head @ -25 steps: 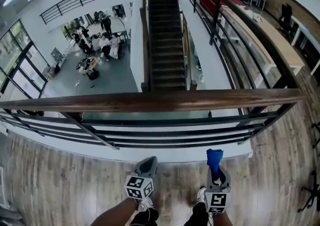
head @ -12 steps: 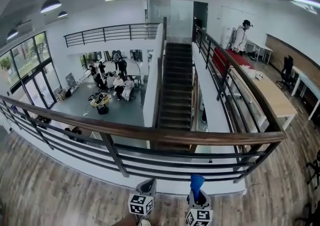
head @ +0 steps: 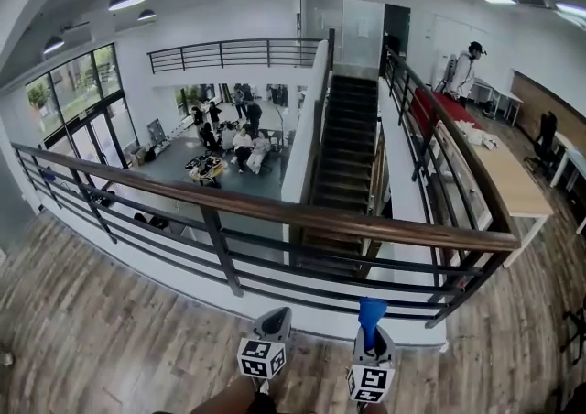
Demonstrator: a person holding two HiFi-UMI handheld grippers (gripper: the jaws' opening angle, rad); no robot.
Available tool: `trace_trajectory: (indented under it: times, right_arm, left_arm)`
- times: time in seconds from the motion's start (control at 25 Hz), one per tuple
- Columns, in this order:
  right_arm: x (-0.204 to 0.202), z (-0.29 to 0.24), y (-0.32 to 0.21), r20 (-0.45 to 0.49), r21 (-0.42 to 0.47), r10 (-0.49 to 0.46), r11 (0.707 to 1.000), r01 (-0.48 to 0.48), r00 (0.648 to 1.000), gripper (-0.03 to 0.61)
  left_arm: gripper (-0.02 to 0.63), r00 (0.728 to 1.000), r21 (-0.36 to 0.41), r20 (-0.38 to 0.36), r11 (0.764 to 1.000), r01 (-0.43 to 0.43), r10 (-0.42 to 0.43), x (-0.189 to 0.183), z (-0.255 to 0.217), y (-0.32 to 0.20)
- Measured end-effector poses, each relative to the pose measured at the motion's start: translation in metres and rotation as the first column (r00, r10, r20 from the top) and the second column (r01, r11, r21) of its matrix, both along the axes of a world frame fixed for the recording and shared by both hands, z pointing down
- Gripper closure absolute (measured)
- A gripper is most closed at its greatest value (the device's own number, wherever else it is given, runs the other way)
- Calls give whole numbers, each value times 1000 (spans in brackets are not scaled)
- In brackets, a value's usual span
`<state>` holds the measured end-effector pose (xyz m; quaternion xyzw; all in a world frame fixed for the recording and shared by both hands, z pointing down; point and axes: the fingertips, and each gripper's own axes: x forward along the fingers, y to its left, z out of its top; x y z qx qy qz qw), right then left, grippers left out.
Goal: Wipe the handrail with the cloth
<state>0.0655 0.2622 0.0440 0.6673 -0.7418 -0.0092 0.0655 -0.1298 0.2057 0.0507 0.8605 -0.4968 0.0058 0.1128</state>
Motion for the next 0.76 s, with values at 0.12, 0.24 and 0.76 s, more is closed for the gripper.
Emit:
trace_trajectory:
  times: [0.12,0.24,0.76]
  right_arm:
    - [9,2,20,-3,13,7,1000,-7,1000,480]
    - [2,5,43,-6,29,23,999,-23,1000,480]
    - [0,1,70,1,67,31,997,-31,1000,480]
  left_arm:
    - [609,1000,5,7,1000,10,-10,3,-1,21]
    - [609,1000,17,14,1000,9,-9,-7,-2,43]
    - [609,1000,44,21,999,-13,12,-6,-4,71]
